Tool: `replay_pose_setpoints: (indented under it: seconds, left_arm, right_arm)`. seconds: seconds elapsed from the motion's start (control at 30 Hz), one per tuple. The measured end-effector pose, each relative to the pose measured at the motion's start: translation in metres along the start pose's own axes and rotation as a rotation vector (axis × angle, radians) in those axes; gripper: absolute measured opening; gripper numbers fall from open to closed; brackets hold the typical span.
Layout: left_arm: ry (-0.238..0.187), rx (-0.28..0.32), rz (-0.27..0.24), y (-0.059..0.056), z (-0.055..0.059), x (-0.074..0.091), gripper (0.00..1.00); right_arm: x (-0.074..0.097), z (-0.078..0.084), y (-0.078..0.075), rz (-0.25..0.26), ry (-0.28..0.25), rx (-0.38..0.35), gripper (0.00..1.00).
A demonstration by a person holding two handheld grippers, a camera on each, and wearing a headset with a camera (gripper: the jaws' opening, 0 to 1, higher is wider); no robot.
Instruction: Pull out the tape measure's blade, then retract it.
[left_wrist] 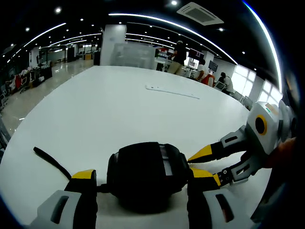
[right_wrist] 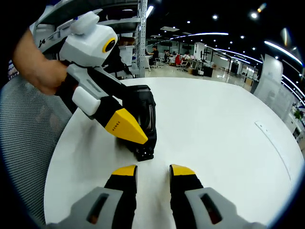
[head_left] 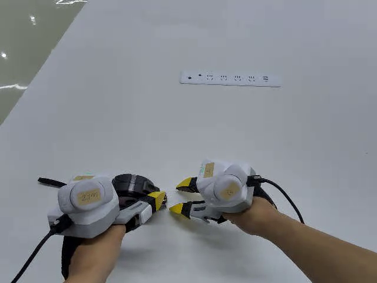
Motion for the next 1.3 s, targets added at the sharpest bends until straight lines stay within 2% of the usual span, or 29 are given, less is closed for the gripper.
replay_pose_setpoints:
  seconds: [0.2,0.27,0.43,0.6,0.8,1.1,1.3]
  left_arm:
    - [0.007,-0.038,0.021,0.005,0.001,0.004,0.75]
    - [0.015,-0.073,0.023,0.008,0.002,0.006,0.75]
    - [0.023,-0.108,0.049,0.015,0.003,0.011,0.76]
    - [0.023,-0.103,0.085,0.022,0.004,0.014,0.76]
    - [0.028,-0.136,0.107,0.027,0.003,0.018,0.76]
    - [0.035,-0.240,0.175,0.032,0.002,0.022,0.76]
    - [0.039,-0.268,0.218,0.040,0.002,0.025,0.76]
  right_arm:
    - [0.011,0.006,-0.003,0.024,-0.009,-0.037,0.29]
    - [0.016,0.009,-0.003,0.034,-0.010,-0.042,0.30]
    - [0.030,0.018,-0.004,0.065,-0.016,-0.072,0.32]
    - [0.044,0.028,-0.006,0.100,-0.015,-0.101,0.34]
    - [0.061,0.040,-0.006,0.140,-0.018,-0.137,0.36]
    - [0.080,0.055,-0.004,0.180,-0.016,-0.185,0.40]
    - [0.093,0.063,0.000,0.202,-0.014,-0.205,0.43]
Point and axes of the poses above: the centre of the closed fingertips' face, and the gripper's own axes: x roughly backward along the fingers, y roughly to its left, z roughly out of its underside, the point moved 8 cm from there along x, roughly backward along the fingers, and after that the axes turned 3 degrees about y, right-handed, at the moved point
